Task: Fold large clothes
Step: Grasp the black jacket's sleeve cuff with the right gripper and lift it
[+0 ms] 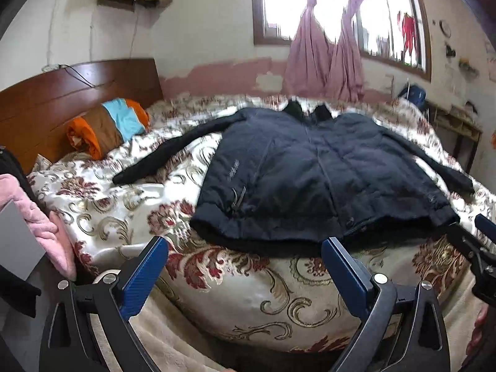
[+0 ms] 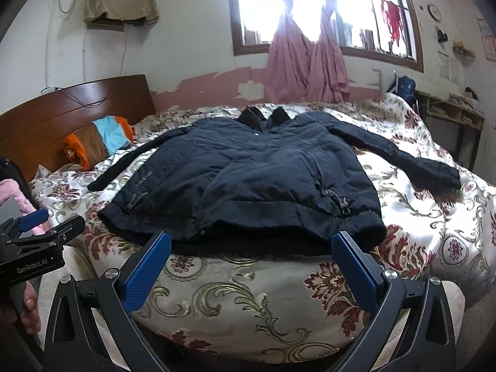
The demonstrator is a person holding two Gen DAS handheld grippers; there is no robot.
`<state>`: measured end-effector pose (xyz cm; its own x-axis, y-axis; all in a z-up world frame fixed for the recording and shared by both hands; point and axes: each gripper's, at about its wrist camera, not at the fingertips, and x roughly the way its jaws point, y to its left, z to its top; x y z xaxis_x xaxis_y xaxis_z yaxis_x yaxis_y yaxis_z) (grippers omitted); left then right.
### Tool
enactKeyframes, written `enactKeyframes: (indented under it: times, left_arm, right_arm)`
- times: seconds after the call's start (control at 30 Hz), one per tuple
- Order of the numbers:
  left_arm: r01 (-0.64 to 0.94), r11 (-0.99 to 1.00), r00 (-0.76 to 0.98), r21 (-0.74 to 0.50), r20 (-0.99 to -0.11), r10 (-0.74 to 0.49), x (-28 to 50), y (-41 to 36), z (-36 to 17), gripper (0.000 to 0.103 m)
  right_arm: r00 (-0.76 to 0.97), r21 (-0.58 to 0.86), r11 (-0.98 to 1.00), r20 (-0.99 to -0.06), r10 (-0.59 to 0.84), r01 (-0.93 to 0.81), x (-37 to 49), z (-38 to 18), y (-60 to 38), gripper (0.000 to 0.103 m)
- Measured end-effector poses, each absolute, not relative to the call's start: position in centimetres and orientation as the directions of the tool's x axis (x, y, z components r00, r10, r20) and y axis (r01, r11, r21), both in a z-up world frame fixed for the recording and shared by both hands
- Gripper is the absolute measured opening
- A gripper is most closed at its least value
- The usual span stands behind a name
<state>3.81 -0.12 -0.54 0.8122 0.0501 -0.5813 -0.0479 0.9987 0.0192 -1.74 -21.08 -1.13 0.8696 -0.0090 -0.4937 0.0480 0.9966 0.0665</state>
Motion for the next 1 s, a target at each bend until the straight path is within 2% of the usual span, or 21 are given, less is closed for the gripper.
enactKeyframes:
  times: [0.2, 0.53, 0.77, 0.87, 1.0]
  left_arm:
    - [-0.039, 0.999, 0.773, 0.025, -0.633, 0.046, 6.9, -1.1, -1.6, 0.1]
    - [0.012, 0.997, 0.768, 0.077, -0.639, 0.04, 12.7, -4.8, -1.4, 0.1]
    - [0.053, 0.994, 0.744, 0.098, -0.668, 0.026, 17.5, -7.7, -1.0, 0.1]
    - [0.048, 0.994, 0.719, 0.1, -0.694, 0.035, 20.0, -8.8, -0.8, 0.1]
    - [0.045, 0.998, 0.692, 0.052, -0.722, 0.007, 23.5, -10.4, -0.7, 0.1]
  right_arm:
    - [0.86, 0.073, 0.988, -0.504, -0.084, 0.139, 0.1, -2.0, -24.3, 0.102]
    - [0.819, 0.03, 0.97, -0.543, -0.188, 0.243, 4.5, -3.9, -29.8, 0.102]
    - [0.817, 0.045, 0.951, -0.525, -0.238, 0.306, 7.7, -3.3, -34.8, 0.102]
    - [0.815, 0.087, 0.941, -0.53, -0.235, 0.327, 9.1, -3.2, -37.3, 0.102]
    - [0.821, 0.224, 0.916, -0.547, -0.165, 0.334, 12.2, -3.0, -42.7, 0.102]
